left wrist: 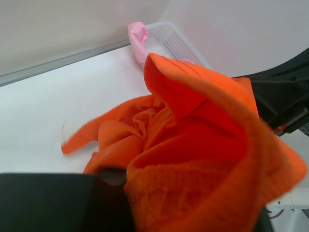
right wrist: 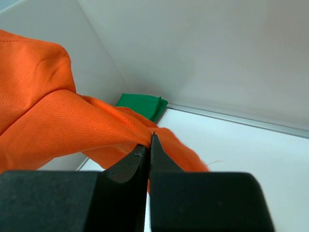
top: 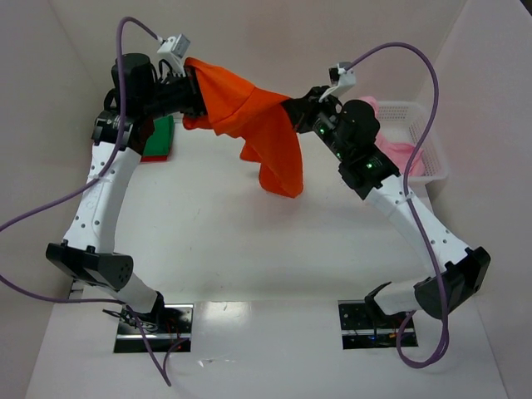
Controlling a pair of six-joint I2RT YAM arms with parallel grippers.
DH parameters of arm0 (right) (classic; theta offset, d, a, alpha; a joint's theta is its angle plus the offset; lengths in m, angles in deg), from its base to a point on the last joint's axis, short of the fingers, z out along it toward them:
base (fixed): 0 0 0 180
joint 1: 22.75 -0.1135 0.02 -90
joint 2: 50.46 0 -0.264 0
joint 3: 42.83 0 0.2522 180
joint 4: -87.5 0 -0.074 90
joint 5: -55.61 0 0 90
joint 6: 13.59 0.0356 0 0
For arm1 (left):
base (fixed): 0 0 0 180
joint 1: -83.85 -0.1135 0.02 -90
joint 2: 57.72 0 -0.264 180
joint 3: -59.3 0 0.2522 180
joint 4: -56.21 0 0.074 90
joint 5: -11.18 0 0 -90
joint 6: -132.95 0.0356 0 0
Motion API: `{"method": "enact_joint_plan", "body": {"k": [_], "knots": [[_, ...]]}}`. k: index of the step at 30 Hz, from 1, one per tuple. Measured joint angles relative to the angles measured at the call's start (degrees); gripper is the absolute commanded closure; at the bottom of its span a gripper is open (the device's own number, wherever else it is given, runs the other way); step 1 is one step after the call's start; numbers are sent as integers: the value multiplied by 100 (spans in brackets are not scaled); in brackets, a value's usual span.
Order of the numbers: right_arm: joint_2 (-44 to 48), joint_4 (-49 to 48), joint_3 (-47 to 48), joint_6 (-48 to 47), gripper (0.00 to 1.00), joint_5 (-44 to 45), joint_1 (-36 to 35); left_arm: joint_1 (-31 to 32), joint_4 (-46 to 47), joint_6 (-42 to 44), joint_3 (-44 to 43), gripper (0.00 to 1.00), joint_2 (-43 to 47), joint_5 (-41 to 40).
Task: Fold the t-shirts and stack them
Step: Flatten out the tshirt
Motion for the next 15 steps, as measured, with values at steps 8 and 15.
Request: {"method": "enact_joint_plan", "body": {"k": [8,15], "knots": [[260,275,13,-155,100,693,643,-691,186,125,243,28,116,-297],[656,426,118,-356,100,999,807,-734,903,-321,1200,94,269,-308]]}}
